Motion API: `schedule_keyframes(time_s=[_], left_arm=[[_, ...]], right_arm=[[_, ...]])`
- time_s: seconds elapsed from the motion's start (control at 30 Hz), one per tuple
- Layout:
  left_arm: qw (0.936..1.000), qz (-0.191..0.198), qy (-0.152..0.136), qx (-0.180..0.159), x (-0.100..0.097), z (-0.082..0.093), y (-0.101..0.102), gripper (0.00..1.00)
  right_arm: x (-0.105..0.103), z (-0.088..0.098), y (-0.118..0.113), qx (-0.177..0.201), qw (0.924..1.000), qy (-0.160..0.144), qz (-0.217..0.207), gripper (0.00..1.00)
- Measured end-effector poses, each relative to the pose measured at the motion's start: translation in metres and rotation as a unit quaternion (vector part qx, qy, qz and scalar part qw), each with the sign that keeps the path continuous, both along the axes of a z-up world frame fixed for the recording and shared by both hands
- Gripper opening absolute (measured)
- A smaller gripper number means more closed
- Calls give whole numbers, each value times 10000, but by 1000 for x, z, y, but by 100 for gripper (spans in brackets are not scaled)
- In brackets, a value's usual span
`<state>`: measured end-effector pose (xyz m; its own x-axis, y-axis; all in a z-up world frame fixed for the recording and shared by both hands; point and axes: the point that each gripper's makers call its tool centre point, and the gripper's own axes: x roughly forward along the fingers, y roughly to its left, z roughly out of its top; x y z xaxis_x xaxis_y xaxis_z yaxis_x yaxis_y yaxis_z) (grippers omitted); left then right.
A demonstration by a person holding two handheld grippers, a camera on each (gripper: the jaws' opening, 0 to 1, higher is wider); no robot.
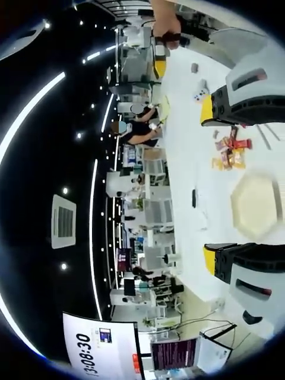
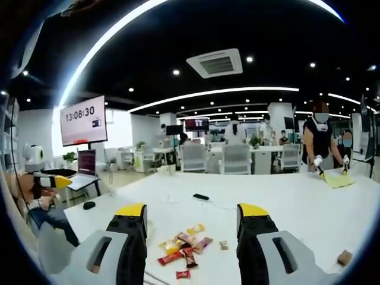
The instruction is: Place the target food into the container with the food tongs after gripping and lifting it, then release it inside without dropping or visibly crushing the food.
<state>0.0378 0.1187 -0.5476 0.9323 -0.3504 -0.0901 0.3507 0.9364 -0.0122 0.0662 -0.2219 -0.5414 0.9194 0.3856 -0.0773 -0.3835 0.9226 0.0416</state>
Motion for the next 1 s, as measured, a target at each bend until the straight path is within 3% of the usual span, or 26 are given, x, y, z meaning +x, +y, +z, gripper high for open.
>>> schedule_keyframes(time_s=[0.33, 0.67, 1.0], left_arm=[[9997, -184, 166, -26, 0, -14, -10, 79], [9976, -503, 401, 256, -2, -32, -29, 75], [9886, -1149, 805, 554, -11, -63, -60, 68]], right_arm=[[2, -6, 4, -7, 9999, 100, 73, 62], [0, -10, 6, -18, 9998, 156, 104, 62], [-1, -12, 9, -3, 9997, 186, 130, 62]])
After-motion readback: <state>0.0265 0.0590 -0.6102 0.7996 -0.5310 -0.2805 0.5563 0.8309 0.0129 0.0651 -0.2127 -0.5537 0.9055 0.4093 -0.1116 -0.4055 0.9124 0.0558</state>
